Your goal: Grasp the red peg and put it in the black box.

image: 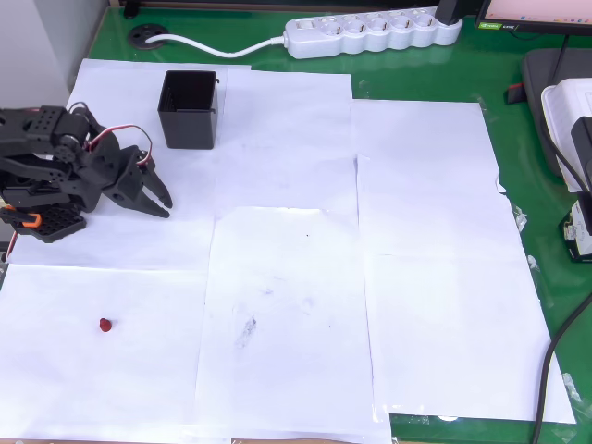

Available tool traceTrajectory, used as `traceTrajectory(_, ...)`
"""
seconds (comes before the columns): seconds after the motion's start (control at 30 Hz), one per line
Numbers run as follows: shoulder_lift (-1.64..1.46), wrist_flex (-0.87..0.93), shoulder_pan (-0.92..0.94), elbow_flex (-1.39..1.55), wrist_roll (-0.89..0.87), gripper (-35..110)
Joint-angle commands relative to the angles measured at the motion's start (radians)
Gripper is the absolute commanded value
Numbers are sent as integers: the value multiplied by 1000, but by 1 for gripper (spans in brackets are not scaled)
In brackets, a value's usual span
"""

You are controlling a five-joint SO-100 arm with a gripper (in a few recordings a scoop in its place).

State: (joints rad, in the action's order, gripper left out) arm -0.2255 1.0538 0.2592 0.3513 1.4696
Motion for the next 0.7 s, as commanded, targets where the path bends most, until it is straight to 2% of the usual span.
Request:
traceTrajectory(0.0,-135,-2,43,264,0,0)
traceTrajectory(0.2,-224,-117,112,368,-18,0)
traceTrajectory(0.37,-281,-290,179,232,6,0)
traceTrajectory(0.43,-307,-469,202,117,14,0)
traceTrajectory(0.47,-325,-621,213,37,9,0)
traceTrajectory(0.57,-449,-1223,241,-206,-11,0)
traceTrajectory(0.67,-474,-1284,242,-235,-52,0)
